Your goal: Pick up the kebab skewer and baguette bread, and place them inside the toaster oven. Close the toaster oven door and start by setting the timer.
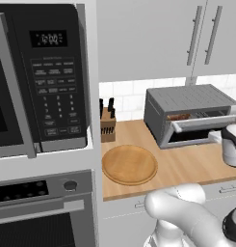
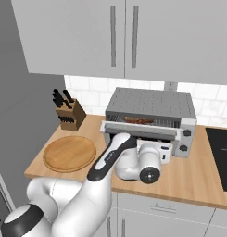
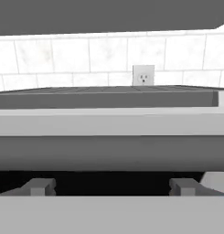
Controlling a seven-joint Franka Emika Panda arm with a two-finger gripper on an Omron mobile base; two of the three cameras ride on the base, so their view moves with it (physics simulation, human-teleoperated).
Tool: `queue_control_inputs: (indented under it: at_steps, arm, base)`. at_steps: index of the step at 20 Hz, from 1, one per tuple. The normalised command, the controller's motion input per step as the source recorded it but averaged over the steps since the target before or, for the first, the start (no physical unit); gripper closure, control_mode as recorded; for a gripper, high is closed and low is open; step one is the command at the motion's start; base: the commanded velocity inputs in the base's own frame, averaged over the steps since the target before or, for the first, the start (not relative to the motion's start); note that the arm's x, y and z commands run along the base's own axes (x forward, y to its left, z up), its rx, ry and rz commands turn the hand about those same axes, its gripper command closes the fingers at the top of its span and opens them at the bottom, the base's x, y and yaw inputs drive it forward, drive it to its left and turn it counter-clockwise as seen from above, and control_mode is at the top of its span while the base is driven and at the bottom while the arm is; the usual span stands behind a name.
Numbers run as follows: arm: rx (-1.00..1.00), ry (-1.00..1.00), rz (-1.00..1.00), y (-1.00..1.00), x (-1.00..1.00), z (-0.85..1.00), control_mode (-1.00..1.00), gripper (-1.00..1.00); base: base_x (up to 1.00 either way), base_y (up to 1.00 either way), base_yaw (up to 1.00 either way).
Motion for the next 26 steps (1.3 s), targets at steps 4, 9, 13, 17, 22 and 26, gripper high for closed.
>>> queue_control_inputs:
  at_steps: [4, 9, 13, 17, 22, 26]
  arm:
    - [0.0, -0.07, 0.0, 0.0, 0.32, 0.44, -1.0, -1.0]
    - [0.0, -0.06, 0.0, 0.0, 0.31, 0.38, -1.0, -1.0]
    - [0.0, -0.05, 0.0, 0.0, 0.3, 0.34, -1.0, -1.0]
    - [0.0, -0.02, 0.0, 0.0, 0.15, 0.06, -1.0, -1.0]
    - [0.0, 0.0, 0.0, 0.0, 0.18, 0.0, -1.0, -1.0]
    - [0.0, 0.0, 0.0, 0.0, 0.1, 0.0, -1.0, -1.0]
  base:
    - [0.0, 0.0, 0.0]
    - [0.0, 0.0, 0.0]
    - [0.0, 0.0, 0.0]
    - [0.0, 0.0, 0.0]
    - [0.0, 0.0, 0.0]
    - [0.0, 0.0, 0.0]
